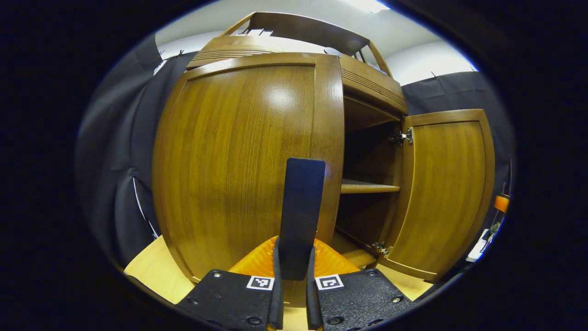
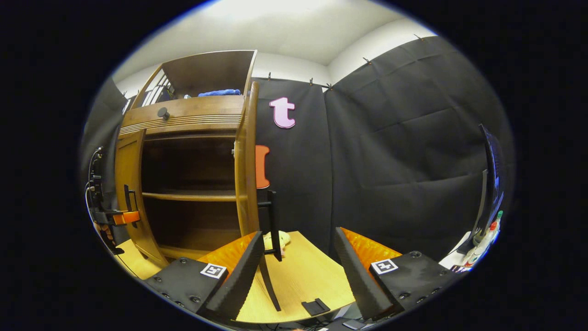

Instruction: Open the right door of the double-door shoe cabinet with the right hand, and open the left door with the left hand.

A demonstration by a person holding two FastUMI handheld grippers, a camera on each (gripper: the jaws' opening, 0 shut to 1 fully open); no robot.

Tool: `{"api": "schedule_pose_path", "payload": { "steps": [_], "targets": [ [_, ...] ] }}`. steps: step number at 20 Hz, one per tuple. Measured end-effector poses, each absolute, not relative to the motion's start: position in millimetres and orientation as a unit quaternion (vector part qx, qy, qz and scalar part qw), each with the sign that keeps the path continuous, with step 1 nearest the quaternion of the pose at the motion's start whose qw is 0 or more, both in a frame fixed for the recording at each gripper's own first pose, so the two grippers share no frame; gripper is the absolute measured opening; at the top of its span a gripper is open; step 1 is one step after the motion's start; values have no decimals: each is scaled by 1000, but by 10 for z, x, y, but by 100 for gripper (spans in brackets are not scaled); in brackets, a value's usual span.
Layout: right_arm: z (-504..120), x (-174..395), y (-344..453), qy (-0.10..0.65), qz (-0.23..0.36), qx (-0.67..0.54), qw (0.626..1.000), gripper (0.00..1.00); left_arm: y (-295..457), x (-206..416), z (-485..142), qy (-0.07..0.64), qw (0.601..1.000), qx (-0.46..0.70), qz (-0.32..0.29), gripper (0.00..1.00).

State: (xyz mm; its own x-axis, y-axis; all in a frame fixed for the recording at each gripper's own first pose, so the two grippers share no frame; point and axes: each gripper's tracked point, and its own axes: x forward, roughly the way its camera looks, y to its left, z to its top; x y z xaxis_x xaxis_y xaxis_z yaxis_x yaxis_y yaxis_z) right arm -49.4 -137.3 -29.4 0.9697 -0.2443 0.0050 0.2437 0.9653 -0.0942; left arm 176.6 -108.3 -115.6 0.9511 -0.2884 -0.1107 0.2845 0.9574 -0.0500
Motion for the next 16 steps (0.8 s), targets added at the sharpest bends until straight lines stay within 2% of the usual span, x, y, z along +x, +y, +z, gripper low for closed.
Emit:
{"api": "schedule_pose_path", "payload": {
  "steps": [16],
  "targets": [
    [-268,-618,-890,-1,-88,-56,995,99,-497,1151,-1098,52,988,-26,-145,21]
  ]
}}
